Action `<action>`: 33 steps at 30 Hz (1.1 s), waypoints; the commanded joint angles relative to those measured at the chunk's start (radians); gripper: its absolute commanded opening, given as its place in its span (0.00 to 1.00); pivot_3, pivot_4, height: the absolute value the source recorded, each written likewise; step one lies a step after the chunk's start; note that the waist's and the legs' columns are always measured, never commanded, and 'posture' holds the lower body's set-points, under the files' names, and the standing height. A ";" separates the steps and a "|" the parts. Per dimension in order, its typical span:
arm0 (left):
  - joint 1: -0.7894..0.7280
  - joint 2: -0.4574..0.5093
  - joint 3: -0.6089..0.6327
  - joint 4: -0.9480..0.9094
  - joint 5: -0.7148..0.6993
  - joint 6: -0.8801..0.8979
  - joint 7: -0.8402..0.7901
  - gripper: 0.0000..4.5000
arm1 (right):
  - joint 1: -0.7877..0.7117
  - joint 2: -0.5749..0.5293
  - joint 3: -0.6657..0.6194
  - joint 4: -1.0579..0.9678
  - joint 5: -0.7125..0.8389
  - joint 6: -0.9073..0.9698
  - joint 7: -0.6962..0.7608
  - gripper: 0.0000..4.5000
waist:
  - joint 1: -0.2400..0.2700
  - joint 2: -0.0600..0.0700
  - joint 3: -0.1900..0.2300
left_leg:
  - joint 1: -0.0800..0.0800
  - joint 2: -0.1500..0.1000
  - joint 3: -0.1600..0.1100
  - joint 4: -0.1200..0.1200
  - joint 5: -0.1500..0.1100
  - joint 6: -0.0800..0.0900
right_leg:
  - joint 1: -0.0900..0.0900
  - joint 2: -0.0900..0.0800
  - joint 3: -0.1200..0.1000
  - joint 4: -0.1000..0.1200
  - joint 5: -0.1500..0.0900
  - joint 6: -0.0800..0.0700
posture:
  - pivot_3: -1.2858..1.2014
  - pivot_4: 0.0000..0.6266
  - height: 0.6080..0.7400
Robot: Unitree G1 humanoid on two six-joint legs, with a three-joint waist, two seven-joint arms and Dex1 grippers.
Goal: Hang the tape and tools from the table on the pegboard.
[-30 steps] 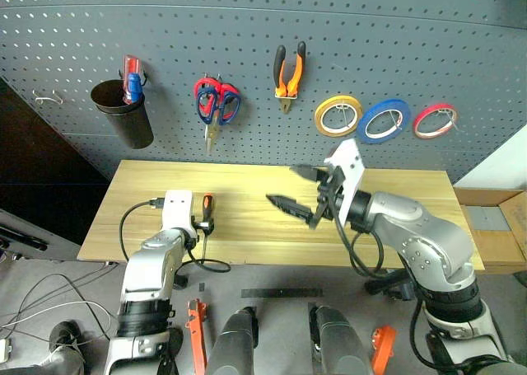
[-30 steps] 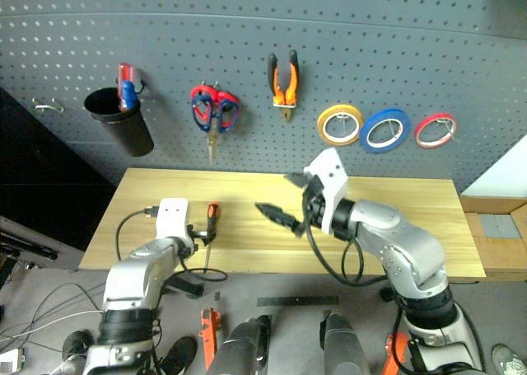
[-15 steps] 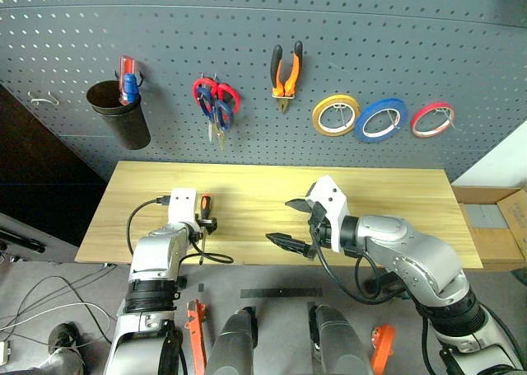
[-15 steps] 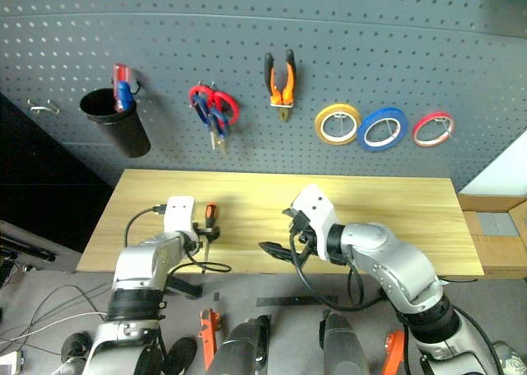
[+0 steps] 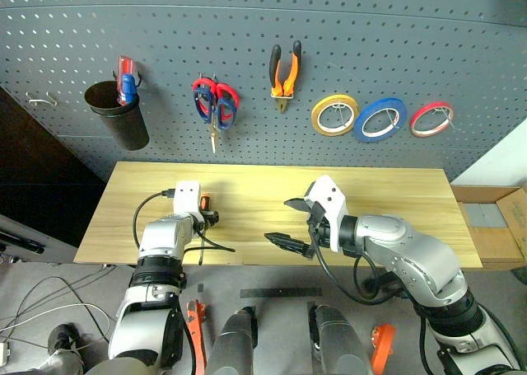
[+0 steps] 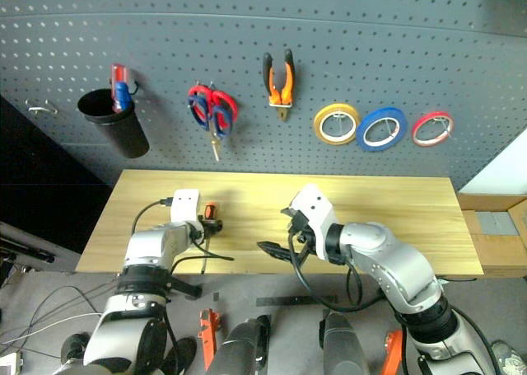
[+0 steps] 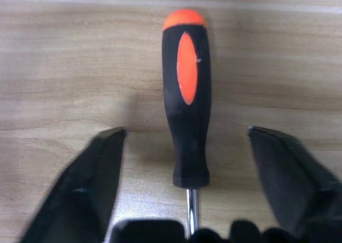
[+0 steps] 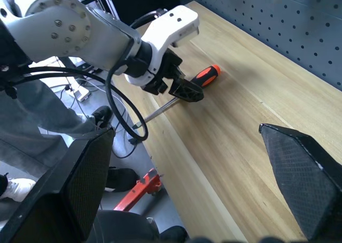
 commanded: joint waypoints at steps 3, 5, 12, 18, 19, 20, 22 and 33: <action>-0.018 0.013 0.014 0.023 -0.010 -0.021 -0.009 0.37 | -0.018 0.009 -0.031 -0.050 0.016 0.002 0.001 1.00 | 0.000 0.000 0.000 | 0.000 0.000 0.000 0.000 0.000 0.000 | 0.000 0.000 0.000 0.000 0.000 0.000 | 0.47 0.43 1.00; -0.014 0.013 0.017 0.018 -0.014 -0.019 -0.009 0.20 | -0.020 0.009 -0.035 -0.048 0.015 0.001 0.001 1.00 | 0.000 0.000 0.000 | 0.000 0.000 0.000 0.000 0.000 0.000 | 0.000 0.000 0.000 0.000 0.000 0.000 | 0.48 0.42 1.00; 0.139 0.019 0.004 -0.281 -0.031 0.024 -0.024 0.09 | -0.040 0.018 -0.057 -0.028 0.022 -0.023 0.018 1.00 | -0.004 0.000 0.000 | 0.000 0.000 0.000 -0.001 0.000 0.000 | 0.000 0.000 0.001 -0.001 0.000 0.000 | 0.48 0.41 1.00; 0.395 0.036 -0.018 -0.827 -0.024 -0.125 -0.049 0.09 | -0.087 0.105 -0.171 -0.037 0.166 -0.020 0.045 1.00 | 0.002 0.000 0.000 | 0.000 0.001 -0.005 -0.003 0.000 -0.001 | -0.002 -0.001 0.001 -0.001 0.000 -0.001 | 0.49 0.36 1.00; 0.414 0.014 0.010 -0.878 -0.037 -0.162 -0.035 0.09 | -0.095 0.111 -0.176 -0.027 0.171 -0.024 0.045 1.00 | 0.008 0.000 0.000 | 0.000 0.001 -0.005 -0.003 0.000 -0.001 | -0.002 -0.001 0.001 -0.001 0.000 -0.001 | 0.49 0.35 1.00; 0.431 -0.007 0.041 -0.930 -0.047 -0.205 -0.020 0.09 | -0.104 0.116 -0.177 -0.016 0.170 -0.033 0.047 1.00 | 0.014 -0.001 0.000 | 0.000 0.001 -0.006 -0.002 0.000 -0.001 | -0.001 -0.001 0.001 -0.002 0.000 -0.001 | 0.49 0.34 1.00; 0.471 -0.034 0.092 -1.010 -0.045 -0.264 0.011 0.09 | -0.126 0.125 -0.171 0.012 0.161 -0.059 0.053 1.00 | 0.023 -0.001 -0.001 | 0.000 0.001 -0.005 -0.002 0.000 -0.001 | 0.000 -0.002 0.000 -0.003 0.000 -0.001 | 0.50 0.32 1.00; 0.214 0.003 0.190 -0.894 -0.063 -0.447 0.057 0.09 | -0.237 0.160 -0.128 0.187 0.059 -0.258 0.116 1.00 | 0.037 -0.007 -0.046 | -0.001 -0.003 0.000 -0.002 0.001 -0.002 | 0.001 0.000 -0.001 -0.004 0.001 0.000 | 0.51 0.13 1.00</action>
